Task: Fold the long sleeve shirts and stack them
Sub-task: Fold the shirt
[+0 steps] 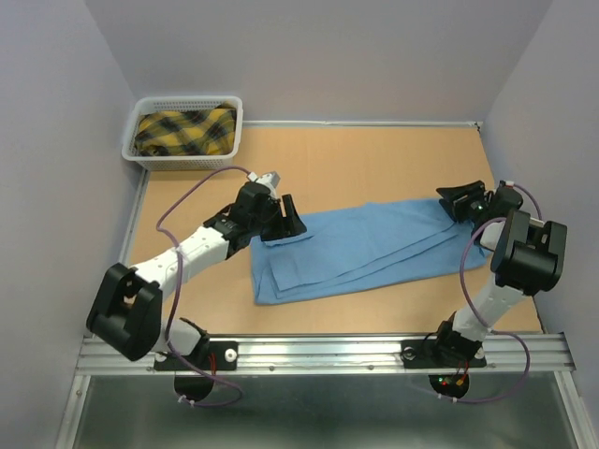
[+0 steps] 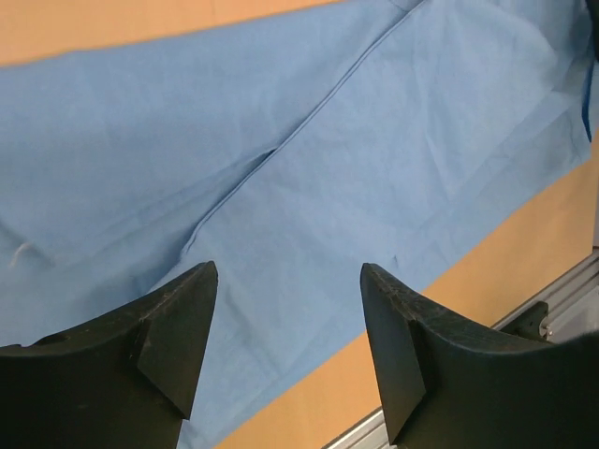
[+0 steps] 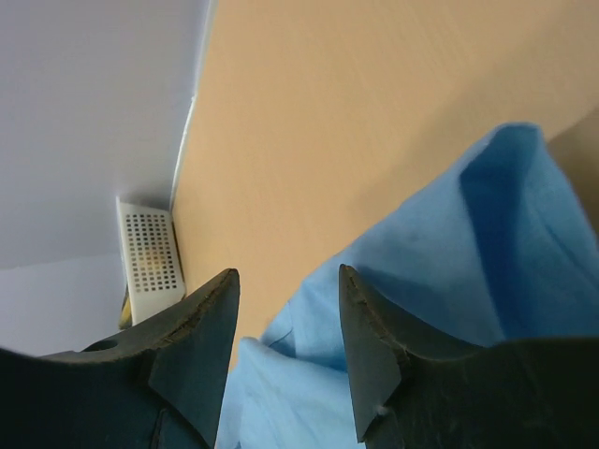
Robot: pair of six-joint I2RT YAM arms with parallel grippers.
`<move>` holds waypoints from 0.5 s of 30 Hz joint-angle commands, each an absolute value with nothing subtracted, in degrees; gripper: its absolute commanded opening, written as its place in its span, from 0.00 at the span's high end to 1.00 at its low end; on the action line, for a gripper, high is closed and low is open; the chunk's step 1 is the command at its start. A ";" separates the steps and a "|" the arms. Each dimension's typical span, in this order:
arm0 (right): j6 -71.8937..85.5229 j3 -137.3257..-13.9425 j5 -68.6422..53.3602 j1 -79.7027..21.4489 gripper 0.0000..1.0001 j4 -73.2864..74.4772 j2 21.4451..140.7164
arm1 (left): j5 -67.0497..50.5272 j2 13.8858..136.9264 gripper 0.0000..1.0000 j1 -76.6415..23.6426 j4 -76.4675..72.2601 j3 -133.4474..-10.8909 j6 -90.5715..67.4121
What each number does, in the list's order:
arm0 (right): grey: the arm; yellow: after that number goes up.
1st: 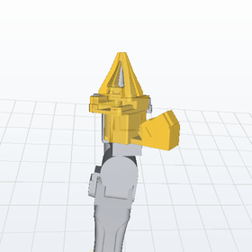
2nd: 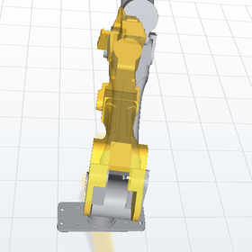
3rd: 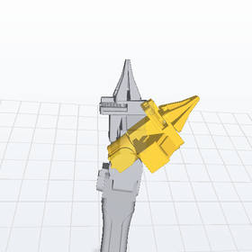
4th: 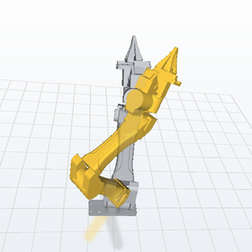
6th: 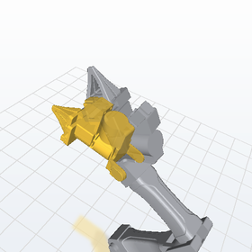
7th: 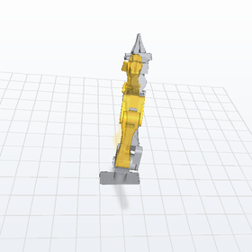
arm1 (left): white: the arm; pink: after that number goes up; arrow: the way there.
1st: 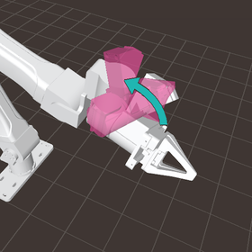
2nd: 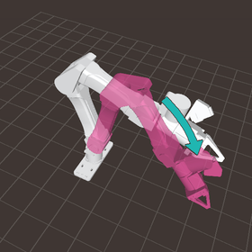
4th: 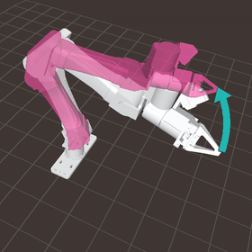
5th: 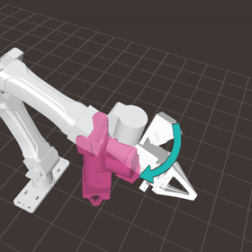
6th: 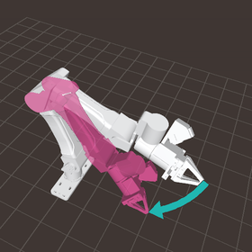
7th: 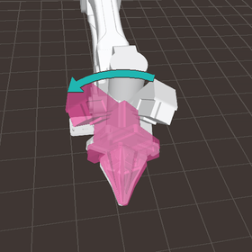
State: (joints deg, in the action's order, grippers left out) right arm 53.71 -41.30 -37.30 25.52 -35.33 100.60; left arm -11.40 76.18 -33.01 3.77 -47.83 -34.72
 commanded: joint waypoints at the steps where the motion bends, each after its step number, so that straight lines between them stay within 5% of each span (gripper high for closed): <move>1: 57.04 -45.35 -38.58 25.58 0.48 -44.02 106.86 | -15.56 83.13 0.30 -33.13 -4.74 -49.83 -33.66; 7: 57.48 -44.65 -36.22 26.72 0.48 -47.81 112.32 | -14.85 92.19 0.35 -31.20 -10.02 -46.33 -36.12; 15: 58.97 -44.56 -37.70 27.60 0.48 -47.55 107.32 | -15.64 88.43 0.36 -29.97 -11.95 -37.80 -38.67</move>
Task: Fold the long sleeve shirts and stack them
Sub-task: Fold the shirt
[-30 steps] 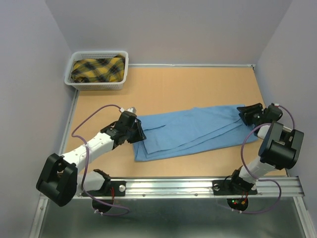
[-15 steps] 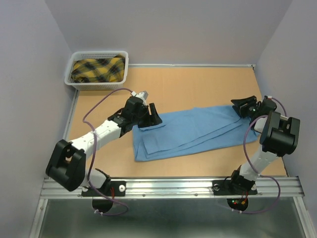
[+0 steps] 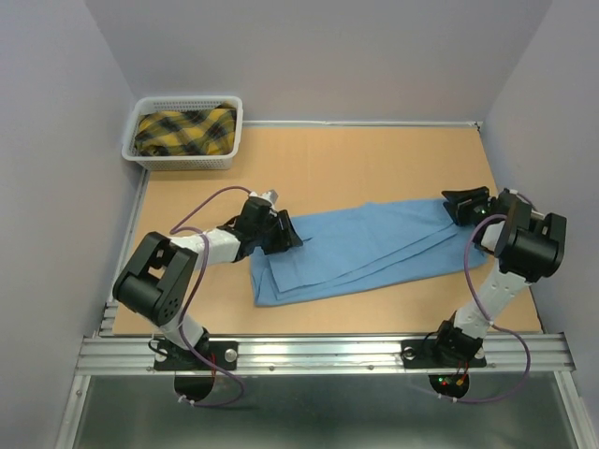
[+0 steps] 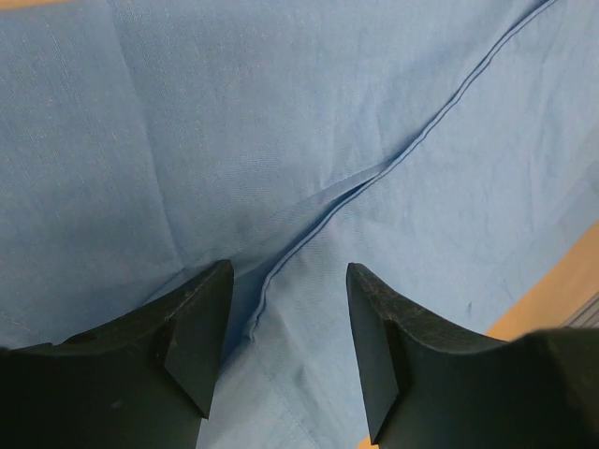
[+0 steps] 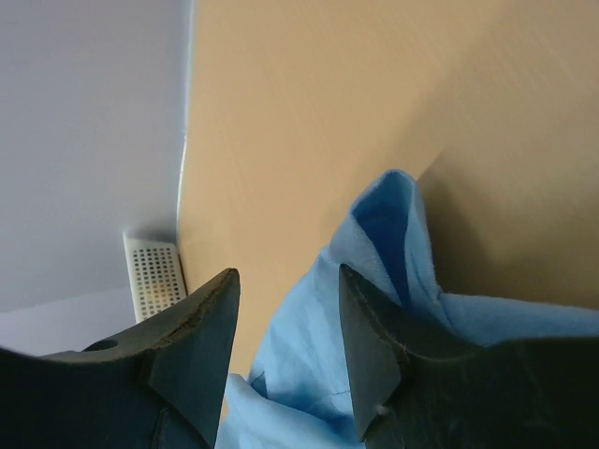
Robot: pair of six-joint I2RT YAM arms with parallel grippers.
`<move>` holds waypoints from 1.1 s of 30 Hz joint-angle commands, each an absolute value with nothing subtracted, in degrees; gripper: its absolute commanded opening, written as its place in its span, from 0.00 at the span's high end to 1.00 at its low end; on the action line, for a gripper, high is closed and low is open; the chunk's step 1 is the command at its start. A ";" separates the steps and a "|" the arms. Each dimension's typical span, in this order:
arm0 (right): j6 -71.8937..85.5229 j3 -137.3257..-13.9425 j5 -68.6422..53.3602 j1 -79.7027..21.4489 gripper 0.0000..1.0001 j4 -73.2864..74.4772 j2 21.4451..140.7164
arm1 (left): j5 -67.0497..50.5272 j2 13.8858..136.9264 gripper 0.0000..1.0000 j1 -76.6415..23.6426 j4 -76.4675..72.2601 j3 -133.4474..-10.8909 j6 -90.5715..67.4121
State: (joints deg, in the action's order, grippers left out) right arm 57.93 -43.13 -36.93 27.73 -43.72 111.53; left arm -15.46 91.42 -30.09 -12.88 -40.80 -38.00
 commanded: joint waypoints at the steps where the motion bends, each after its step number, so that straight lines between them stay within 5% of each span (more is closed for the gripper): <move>1: 59.41 -44.47 -37.97 26.55 0.48 -47.55 105.40 | -15.82 87.63 0.36 -29.97 -11.87 -37.44 -38.58; 9: 62.22 -43.50 -35.96 13.11 0.48 -47.20 97.65 | -12.40 79.73 0.36 -29.97 -2.92 -44.29 -33.32; 16: 64.15 -45.88 -31.12 -1.83 0.48 -50.17 103.86 | -10.37 82.96 0.41 -28.48 -2.37 -48.08 -30.94; 27: 67.23 -37.36 -29.00 -3.25 0.48 -63.80 116.45 | -11.60 90.17 0.44 -27.42 -8.35 -43.25 -33.92; 33: 66.89 -33.32 -29.45 -1.24 0.48 -67.85 110.32 | -11.60 88.69 0.45 -27.25 -8.44 -41.31 -34.54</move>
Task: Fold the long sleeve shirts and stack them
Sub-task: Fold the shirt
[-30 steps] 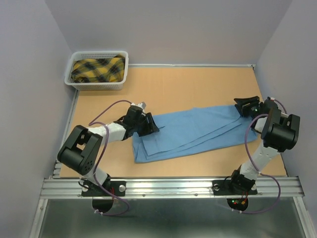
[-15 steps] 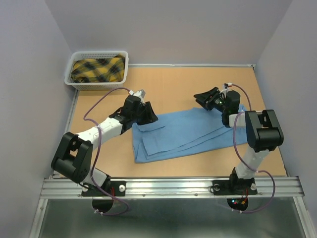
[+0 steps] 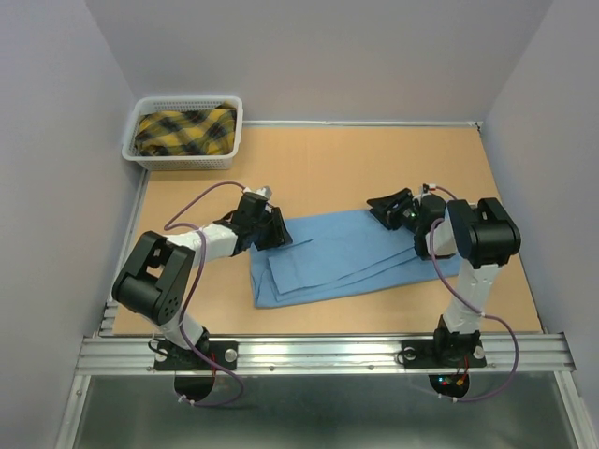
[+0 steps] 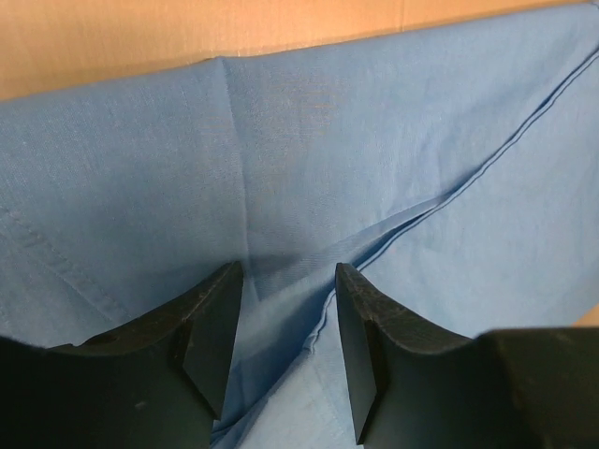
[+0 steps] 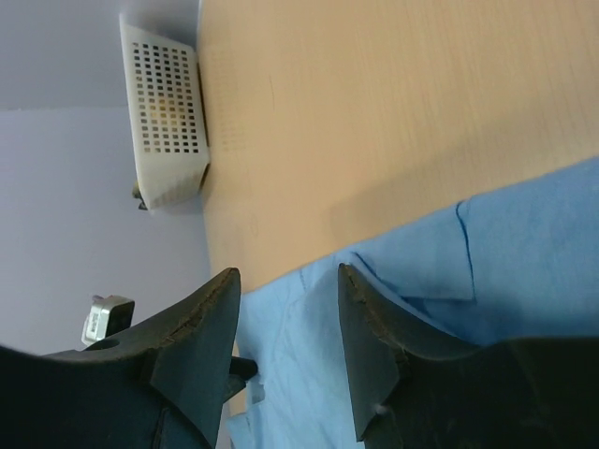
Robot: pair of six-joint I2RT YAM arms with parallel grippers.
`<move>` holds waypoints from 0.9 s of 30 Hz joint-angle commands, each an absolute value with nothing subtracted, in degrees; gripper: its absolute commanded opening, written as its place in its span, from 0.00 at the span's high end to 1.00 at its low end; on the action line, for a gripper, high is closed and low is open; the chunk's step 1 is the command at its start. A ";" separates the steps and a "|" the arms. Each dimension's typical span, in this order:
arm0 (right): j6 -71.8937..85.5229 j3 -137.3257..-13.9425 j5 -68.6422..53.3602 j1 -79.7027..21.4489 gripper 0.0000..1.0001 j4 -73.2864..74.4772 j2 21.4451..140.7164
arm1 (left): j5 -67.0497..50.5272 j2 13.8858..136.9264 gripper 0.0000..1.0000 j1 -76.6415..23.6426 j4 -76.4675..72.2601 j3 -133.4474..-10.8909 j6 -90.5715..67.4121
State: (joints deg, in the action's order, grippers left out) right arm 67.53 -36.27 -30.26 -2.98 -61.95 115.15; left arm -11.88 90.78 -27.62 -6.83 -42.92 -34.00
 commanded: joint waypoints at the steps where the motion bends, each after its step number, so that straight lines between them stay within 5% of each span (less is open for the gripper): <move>1: 67.23 -32.88 -29.36 -0.27 0.48 -67.85 107.52 | -11.51 88.59 0.45 -27.07 -8.44 -40.79 -34.72; 27: 67.85 -23.47 -35.94 18.81 0.48 -71.72 105.39 | -15.37 85.18 0.48 -22.32 -11.60 -34.80 -38.94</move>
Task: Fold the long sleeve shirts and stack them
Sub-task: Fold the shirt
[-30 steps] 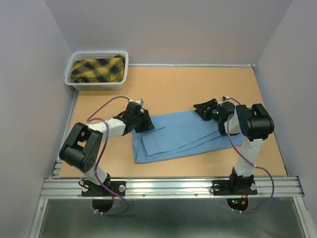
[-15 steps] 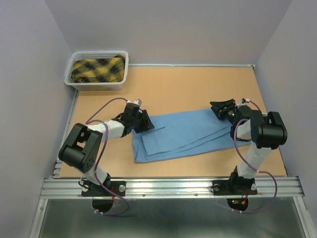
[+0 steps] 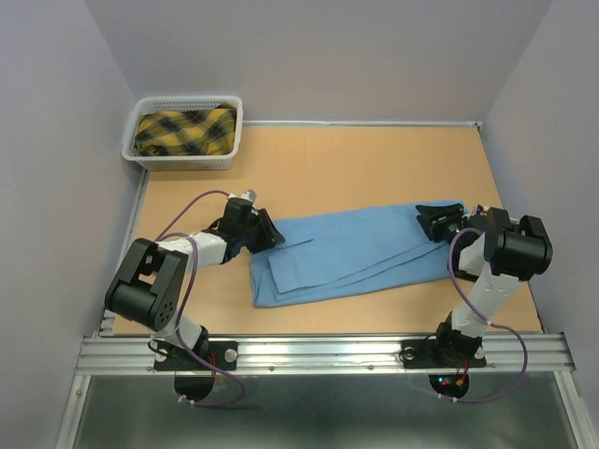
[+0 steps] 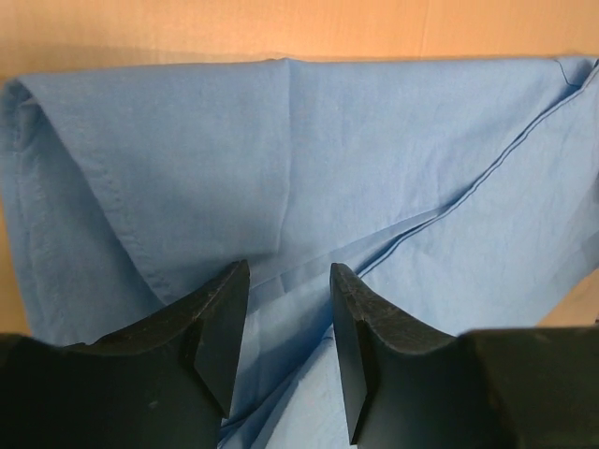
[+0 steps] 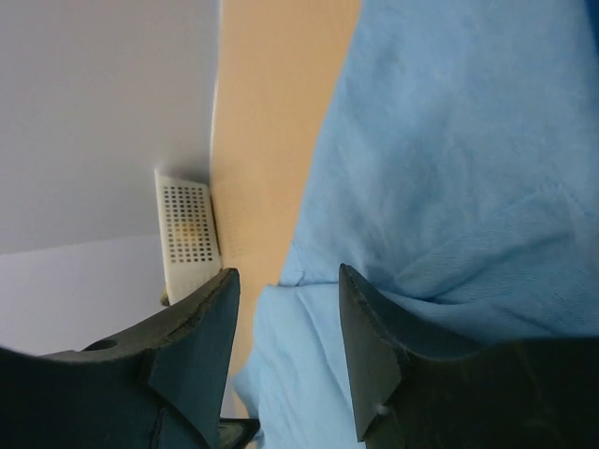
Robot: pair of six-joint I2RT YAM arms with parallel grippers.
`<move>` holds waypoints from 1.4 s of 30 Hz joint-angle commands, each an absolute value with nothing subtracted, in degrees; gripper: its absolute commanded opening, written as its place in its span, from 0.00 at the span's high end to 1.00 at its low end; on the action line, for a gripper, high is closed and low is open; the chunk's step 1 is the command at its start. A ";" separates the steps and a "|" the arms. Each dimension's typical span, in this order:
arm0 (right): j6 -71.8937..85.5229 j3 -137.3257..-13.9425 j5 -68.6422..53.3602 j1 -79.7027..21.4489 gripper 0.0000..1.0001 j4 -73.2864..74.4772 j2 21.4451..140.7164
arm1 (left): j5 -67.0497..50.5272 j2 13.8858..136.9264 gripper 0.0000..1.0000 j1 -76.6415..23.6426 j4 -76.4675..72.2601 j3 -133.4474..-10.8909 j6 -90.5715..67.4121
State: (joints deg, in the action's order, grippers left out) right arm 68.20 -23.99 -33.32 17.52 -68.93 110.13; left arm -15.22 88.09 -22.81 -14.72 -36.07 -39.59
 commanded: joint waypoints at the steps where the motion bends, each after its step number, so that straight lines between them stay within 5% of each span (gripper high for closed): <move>1: 68.29 -23.47 -36.21 18.90 0.48 -71.72 104.34 | -15.64 84.30 0.48 -22.32 -11.25 -35.15 -38.76; 8: 65.58 -23.73 -35.78 18.81 0.45 -60.24 92.48 | -13.98 74.45 0.42 -22.94 -1.86 -41.20 -31.74; 14: 41.23 -34.96 -16.81 13.45 0.43 -7.54 73.23 | -11.25 72.16 0.32 -23.29 6.68 -47.20 -23.64; 21: 33.84 -39.54 -1.61 10.29 0.37 12.89 67.76 | -11.60 75.57 0.28 -26.71 5.37 -47.02 -24.96; 31: 36.64 -42.10 11.24 -2.71 0.36 18.99 78.90 | -7.21 89.27 0.29 -27.86 2.73 -52.90 -25.57; 42: 29.54 -54.13 7.83 -3.60 0.37 11.70 97.98 | -12.12 95.45 0.41 -27.33 0.26 -46.86 -32.16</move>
State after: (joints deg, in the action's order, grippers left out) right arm 33.52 -49.56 9.63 -3.25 15.68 91.50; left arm -9.50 96.14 -27.57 -0.21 -51.11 -29.17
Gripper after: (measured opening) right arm 0.630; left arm 0.597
